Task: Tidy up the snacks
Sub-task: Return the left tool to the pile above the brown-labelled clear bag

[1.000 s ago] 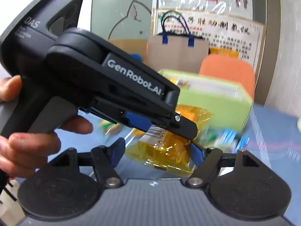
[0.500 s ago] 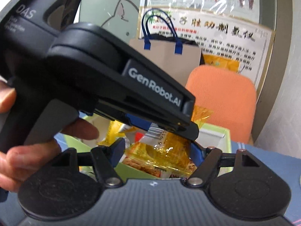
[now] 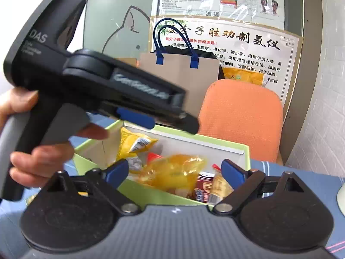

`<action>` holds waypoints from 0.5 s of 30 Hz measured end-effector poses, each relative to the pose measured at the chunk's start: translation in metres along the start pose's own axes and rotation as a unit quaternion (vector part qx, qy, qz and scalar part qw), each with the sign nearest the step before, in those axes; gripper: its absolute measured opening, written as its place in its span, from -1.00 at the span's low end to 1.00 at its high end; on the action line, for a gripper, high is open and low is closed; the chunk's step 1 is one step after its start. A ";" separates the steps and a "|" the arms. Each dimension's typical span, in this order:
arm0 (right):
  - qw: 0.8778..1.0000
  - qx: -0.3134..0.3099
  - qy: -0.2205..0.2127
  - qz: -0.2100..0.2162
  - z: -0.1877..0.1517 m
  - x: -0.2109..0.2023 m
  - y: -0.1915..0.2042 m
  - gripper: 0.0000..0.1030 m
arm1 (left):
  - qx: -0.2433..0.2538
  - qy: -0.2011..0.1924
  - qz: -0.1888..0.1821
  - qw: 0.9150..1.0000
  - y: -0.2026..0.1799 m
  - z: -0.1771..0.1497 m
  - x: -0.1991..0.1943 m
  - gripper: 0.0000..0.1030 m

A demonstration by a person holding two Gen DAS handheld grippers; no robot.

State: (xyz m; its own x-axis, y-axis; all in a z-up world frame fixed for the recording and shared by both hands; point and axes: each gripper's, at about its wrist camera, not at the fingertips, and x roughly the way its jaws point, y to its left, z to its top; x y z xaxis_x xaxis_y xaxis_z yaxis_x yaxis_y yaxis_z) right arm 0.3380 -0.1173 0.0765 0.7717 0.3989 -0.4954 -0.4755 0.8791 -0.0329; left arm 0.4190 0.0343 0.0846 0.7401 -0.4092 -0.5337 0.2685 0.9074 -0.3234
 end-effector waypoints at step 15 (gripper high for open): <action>0.995 0.097 0.003 0.005 -0.075 -0.070 0.011 0.79 | -0.033 -0.024 0.060 0.997 0.030 -0.059 -0.099 0.36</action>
State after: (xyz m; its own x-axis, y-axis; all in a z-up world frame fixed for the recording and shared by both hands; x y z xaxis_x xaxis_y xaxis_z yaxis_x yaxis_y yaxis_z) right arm 0.2471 -0.1546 0.0460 0.7648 0.4059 -0.5004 -0.3918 0.9095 0.1388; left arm 0.3168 0.0965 0.0814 0.7933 -0.2913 -0.5346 0.1361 0.9408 -0.3105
